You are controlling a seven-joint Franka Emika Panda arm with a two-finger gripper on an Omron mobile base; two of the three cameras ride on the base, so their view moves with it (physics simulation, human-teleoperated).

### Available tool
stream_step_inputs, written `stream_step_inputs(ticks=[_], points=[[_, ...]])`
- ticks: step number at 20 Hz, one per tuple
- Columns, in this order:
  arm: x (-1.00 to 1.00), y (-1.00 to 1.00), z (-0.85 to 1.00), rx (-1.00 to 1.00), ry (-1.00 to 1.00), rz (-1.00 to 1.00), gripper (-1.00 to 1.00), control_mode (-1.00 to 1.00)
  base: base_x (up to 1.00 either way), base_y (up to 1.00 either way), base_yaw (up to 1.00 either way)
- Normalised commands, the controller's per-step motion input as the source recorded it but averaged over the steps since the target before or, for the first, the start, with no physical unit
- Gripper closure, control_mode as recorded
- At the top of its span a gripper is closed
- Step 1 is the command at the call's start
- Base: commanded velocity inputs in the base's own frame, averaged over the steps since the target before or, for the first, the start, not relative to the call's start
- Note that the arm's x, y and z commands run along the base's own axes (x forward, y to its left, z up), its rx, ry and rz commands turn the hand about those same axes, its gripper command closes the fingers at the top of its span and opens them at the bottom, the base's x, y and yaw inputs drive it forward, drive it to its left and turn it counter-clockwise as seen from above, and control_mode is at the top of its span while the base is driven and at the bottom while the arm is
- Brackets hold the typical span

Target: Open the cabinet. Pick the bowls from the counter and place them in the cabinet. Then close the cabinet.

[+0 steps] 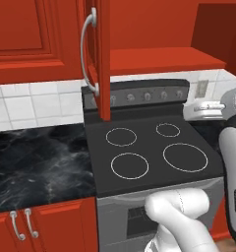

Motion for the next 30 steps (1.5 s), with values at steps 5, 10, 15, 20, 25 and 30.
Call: stream_step_inputs(ticks=[5, 10, 15, 20, 25, 30], points=[[0.00, 0.00, 0.00, 0.00, 0.00, 0.00, -1.00, 1.00, -1.00, 0.02, 0.00], [0.00, 0.00, 0.00, 0.00, 0.00, 0.00, -1.00, 1.00, -1.00, -0.22, -0.07], [0.00, 0.00, 0.00, 0.00, 0.00, 0.00, -1.00, 1.00, -0.67, -0.67, -0.13], [0.00, 0.00, 0.00, 0.00, 0.00, 0.00, -1.00, 1.00, 0.00, -1.00, -0.11], [0.00, 0.00, 0.00, 0.00, 0.00, 0.00, -1.00, 1.00, 0.11, -1.00, -0.06], [0.00, 0.00, 0.00, 0.00, 0.00, 0.00, -1.00, 1.00, 0.46, -1.00, -0.01]])
